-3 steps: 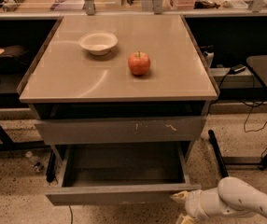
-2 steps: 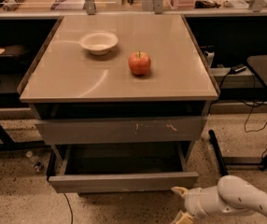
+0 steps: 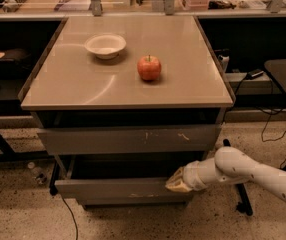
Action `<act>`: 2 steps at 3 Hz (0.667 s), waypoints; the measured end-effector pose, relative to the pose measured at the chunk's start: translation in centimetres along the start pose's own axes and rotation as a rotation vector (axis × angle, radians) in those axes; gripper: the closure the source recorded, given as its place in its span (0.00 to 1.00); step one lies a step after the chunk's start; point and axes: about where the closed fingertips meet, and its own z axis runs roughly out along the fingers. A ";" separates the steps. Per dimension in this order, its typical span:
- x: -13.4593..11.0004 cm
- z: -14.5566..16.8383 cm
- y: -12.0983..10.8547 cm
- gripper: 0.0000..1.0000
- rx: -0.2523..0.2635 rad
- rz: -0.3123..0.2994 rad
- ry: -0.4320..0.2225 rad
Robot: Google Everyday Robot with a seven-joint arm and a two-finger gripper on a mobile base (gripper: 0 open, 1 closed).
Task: Close middle drawer
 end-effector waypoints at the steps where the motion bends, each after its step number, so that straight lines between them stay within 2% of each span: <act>1: -0.8 -0.6 -2.2 0.63 0.035 -0.010 -0.006; 2: -0.7 -0.5 -1.9 0.39 0.030 -0.009 -0.006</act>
Offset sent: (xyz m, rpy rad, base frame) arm 0.0246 -0.0023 0.0121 0.0015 -0.0370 -0.0171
